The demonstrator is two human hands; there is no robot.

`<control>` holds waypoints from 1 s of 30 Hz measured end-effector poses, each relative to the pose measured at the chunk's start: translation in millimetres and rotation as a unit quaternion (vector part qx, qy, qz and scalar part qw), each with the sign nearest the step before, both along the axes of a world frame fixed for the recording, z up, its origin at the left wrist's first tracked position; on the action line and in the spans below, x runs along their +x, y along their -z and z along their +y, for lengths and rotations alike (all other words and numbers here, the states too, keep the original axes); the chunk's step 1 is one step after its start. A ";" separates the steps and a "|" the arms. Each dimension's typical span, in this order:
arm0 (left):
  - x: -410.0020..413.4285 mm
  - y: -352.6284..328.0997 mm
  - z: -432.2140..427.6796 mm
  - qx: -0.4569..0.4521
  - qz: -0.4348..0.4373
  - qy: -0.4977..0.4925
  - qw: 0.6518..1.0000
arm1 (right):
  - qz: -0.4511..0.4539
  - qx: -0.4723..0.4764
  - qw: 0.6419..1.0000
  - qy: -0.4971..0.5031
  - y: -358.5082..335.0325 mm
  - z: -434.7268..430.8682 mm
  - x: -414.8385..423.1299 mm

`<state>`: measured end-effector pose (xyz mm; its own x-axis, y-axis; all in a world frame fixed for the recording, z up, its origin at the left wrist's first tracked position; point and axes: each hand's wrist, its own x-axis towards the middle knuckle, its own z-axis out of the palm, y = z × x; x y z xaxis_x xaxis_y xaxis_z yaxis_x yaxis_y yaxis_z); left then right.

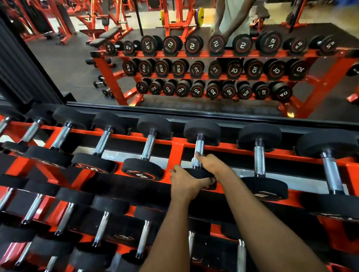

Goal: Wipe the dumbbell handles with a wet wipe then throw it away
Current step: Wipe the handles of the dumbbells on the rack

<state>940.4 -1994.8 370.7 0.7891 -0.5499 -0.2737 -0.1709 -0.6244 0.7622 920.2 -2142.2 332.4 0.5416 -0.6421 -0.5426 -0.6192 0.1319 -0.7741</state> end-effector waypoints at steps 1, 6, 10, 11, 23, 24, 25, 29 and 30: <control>0.2 0.4 -0.1 0.001 0.000 0.000 1.000 | 0.018 -0.042 0.999 0.016 2.1 2.8 -1.0; -0.6 -4.0 -0.8 0.013 -0.010 -0.002 1.000 | 0.061 -0.193 0.977 0.069 -14.8 8.7 -22.5; -0.7 -4.4 2.1 0.033 -0.017 0.011 0.999 | -0.035 -0.202 0.967 0.154 -41.0 11.7 -52.5; 0.0 -4.6 2.2 0.039 -0.016 0.013 0.999 | -0.071 -0.169 0.967 0.175 -49.8 14.6 -63.2; -84.8 -18.2 -29.6 0.009 -0.192 0.141 0.971 | -0.080 -0.210 0.931 0.289 -95.2 29.8 -215.1; -93.4 -19.0 -34.7 0.006 -0.179 0.158 0.971 | -0.079 -0.209 0.930 0.292 -94.5 28.6 -222.3; -103.2 -20.8 -41.7 0.004 -0.166 0.175 0.971 | -0.079 -0.209 0.930 0.294 -94.7 25.5 -230.9; -130.8 -24.0 -64.7 0.046 -0.073 0.214 0.973 | -0.075 -0.223 0.933 0.274 -90.4 11.2 -253.9; -136.3 -22.9 -68.6 0.060 -0.045 0.214 0.974 | -0.067 -0.229 0.934 0.266 -87.8 7.1 -258.6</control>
<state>804.1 -2063.4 393.6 0.5181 -0.8020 -0.2972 -0.4978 -0.5653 0.6577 661.6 -2135.2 420.2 0.1238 -0.9878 -0.0949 -0.4542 0.0287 -0.8904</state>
